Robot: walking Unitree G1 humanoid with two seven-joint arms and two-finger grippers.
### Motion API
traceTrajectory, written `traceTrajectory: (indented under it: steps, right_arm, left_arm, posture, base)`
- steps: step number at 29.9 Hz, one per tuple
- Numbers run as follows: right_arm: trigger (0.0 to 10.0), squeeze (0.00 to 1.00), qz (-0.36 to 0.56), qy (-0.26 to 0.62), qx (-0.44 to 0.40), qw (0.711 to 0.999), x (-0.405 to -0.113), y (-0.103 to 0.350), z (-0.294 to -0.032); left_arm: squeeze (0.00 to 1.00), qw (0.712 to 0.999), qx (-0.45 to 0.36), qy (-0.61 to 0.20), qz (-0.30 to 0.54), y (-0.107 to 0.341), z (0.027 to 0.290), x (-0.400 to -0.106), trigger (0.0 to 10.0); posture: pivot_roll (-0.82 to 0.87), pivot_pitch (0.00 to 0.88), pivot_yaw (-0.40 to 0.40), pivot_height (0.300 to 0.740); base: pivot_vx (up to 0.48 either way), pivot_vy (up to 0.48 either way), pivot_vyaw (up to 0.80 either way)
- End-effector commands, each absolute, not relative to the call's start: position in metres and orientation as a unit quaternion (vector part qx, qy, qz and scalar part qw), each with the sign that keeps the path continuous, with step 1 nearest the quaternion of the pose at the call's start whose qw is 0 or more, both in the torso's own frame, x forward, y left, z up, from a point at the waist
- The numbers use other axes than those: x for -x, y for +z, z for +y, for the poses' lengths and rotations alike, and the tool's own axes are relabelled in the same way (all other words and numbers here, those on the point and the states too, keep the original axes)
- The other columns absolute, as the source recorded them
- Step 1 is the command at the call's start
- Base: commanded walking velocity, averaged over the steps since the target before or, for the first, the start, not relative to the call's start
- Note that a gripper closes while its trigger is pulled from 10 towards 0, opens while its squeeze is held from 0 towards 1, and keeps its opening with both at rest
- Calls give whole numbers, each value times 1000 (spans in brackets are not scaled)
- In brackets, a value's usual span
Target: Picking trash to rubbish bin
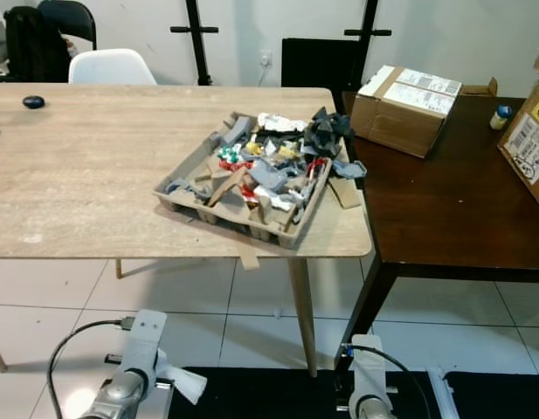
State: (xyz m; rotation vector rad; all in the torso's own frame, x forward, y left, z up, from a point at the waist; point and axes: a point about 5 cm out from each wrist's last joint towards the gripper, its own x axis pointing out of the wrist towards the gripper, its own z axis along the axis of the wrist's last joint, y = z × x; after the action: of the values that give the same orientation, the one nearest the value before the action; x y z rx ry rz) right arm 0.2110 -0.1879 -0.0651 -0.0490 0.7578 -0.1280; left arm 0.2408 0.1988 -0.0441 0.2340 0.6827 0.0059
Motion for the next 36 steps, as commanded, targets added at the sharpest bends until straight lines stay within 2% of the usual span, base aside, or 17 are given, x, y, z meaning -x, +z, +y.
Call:
traceTrajectory:
  steps: [1,15,22,27,31,32,33,34,36]
  right_arm:
    - [10000,0,377,-57,21,924,-208,-68,-184]
    - [10000,0,387,-59,17,920,-205,-70,-180]
    - [10000,0,392,-47,15,919,-206,-70,-179]
    - [10000,0,399,-48,21,915,-203,-72,-179]
    - [10000,0,391,-60,12,918,-204,-71,-185]
    - [10000,0,391,-69,15,918,-204,-70,-189]
    - [10000,0,395,-75,17,916,-203,-70,-195]
    - [10000,0,394,-85,7,915,-204,-70,-198]
    - [10000,0,396,-95,-1,913,-205,-69,-199]
  left_arm:
    - [0,934,-118,9,338,-47,201,-236,10000]
    - [0,931,-102,30,350,-45,213,-238,10000]
    - [0,934,-96,43,342,-42,217,-240,10000]
    - [0,936,-74,71,338,-42,223,-237,10000]
    - [0,932,-79,57,348,-45,218,-236,10000]
    - [0,930,-87,52,354,-46,214,-235,10000]
    - [0,926,-97,30,363,-49,209,-233,10000]
    - [0,928,-109,18,355,-47,207,-237,10000]
    - [0,933,-110,23,342,-42,208,-243,10000]
  posture:
    - [107,113,16,740]
    - [106,107,24,740]
    - [138,134,-21,740]
    - [116,135,-4,740]
    - [85,109,20,740]
    - [76,145,22,740]
    - [85,130,5,740]
    - [99,108,17,740]
    - [99,117,24,740]
  base:
    - [0,0,0]
    - [0,0,0]
    - [0,0,0]
    - [0,0,0]
    - [0,0,0]
    - [0,0,0]
    - [0,0,0]
    - [0,0,0]
    - [0,0,0]
